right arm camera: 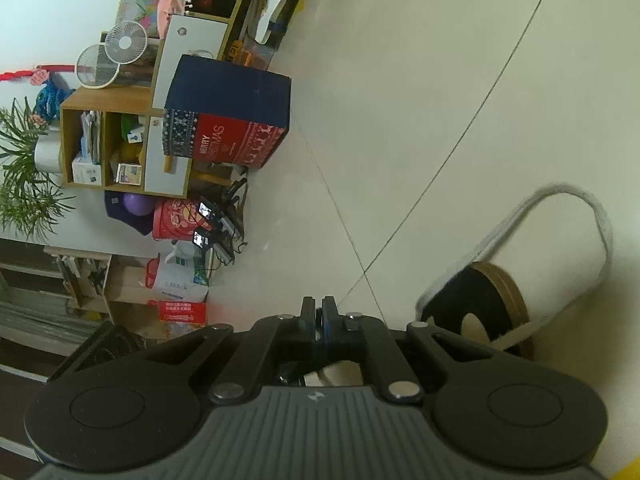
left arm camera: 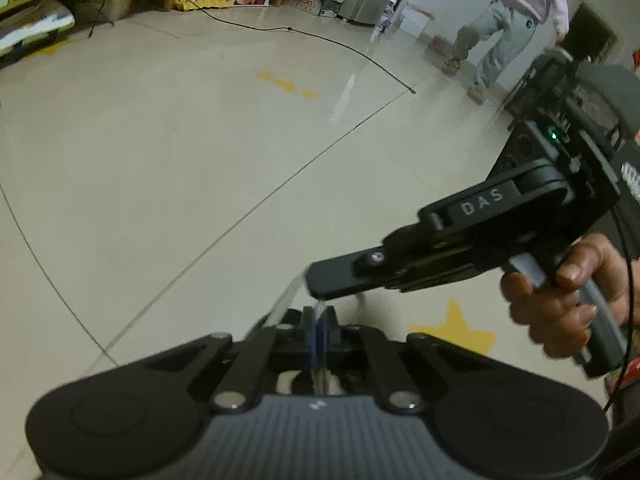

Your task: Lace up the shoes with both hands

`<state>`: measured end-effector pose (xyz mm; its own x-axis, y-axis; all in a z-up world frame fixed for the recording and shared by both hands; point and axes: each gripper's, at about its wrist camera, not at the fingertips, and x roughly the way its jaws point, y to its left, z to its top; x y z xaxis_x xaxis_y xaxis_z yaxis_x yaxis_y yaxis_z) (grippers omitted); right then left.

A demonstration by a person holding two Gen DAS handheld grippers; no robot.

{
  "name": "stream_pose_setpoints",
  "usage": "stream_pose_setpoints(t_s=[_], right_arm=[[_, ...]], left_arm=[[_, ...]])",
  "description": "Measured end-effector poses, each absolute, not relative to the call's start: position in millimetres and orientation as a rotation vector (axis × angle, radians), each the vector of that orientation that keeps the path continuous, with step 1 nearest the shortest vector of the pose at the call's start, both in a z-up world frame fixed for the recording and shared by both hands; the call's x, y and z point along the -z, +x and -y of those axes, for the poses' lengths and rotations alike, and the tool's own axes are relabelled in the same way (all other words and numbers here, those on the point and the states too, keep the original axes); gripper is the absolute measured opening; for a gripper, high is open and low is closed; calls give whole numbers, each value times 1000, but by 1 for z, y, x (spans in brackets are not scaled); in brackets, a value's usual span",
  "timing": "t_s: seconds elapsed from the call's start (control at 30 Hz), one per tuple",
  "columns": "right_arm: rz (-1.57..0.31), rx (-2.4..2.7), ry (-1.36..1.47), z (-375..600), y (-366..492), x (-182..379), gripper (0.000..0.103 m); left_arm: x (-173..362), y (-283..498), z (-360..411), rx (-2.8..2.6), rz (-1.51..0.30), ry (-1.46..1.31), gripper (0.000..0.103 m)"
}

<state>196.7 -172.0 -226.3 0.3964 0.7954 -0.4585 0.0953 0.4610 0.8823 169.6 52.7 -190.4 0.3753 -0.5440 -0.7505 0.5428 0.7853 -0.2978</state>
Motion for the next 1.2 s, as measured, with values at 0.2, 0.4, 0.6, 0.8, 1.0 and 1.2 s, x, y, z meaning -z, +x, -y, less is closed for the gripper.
stream_pose_setpoints(t_s=[0.2,0.4,0.6,0.8,1.0,1.2], right_arm=[[-1143,-510,845,175,191,233,9],[-1216,-547,635,165,179,240,9],[-1241,-606,496,149,174,238,9],[-1231,-625,428,143,171,235,9],[-1229,-637,405,141,170,236,9],[-1219,-651,377,140,169,233,13]], left_arm=[[182,177,-58,593,-871,416,3],[173,206,-84,428,-766,667,3],[145,221,-93,352,-669,781,3],[172,206,-74,472,-707,810,3],[212,161,-40,650,-766,901,3],[228,137,-25,735,-776,926,3]])
